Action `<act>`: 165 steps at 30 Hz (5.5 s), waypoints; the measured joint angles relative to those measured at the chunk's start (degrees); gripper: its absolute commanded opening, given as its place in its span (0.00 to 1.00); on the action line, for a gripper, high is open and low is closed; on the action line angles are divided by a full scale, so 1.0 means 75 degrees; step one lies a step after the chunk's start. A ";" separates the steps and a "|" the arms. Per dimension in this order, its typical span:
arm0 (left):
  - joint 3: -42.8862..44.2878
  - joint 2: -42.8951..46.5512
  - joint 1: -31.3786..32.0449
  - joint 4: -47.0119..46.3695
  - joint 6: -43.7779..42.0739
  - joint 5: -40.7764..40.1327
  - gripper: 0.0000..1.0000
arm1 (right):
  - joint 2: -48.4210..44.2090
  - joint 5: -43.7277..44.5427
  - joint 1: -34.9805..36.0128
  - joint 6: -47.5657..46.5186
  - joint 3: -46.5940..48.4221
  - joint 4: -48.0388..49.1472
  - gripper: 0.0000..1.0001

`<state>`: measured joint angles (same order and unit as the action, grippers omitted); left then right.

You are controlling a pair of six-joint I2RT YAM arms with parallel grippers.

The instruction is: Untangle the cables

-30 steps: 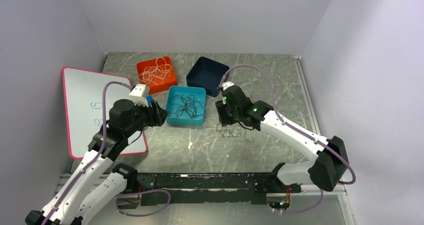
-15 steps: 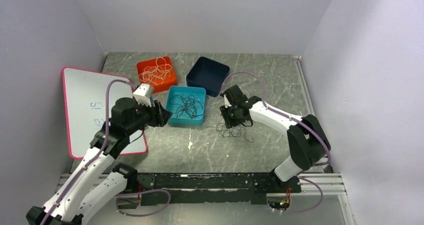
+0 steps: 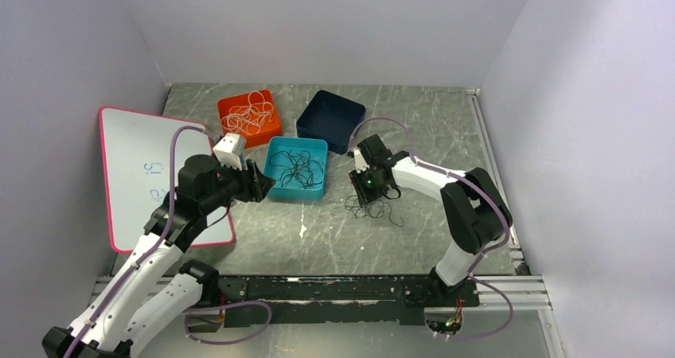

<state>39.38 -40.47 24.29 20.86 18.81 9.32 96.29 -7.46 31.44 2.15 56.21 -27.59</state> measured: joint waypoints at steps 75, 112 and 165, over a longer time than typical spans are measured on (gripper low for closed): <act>0.0344 -0.5724 0.3689 -0.8638 0.1440 0.1084 0.13 | -0.6790 0.0883 -0.0035 0.7166 -0.0819 0.4162 0.00; -0.1926 0.0662 0.3687 -0.2107 0.2847 -0.4299 0.15 | -0.7321 0.5001 -0.0035 0.0965 0.1993 0.1682 0.00; 0.0015 0.1061 0.3687 0.0883 0.1212 -0.4468 0.95 | 0.1303 0.1207 -0.0274 0.1017 0.5968 0.4438 0.00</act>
<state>39.48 -32.51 51.94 27.49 27.90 -24.18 106.06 1.58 29.39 9.78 100.97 5.69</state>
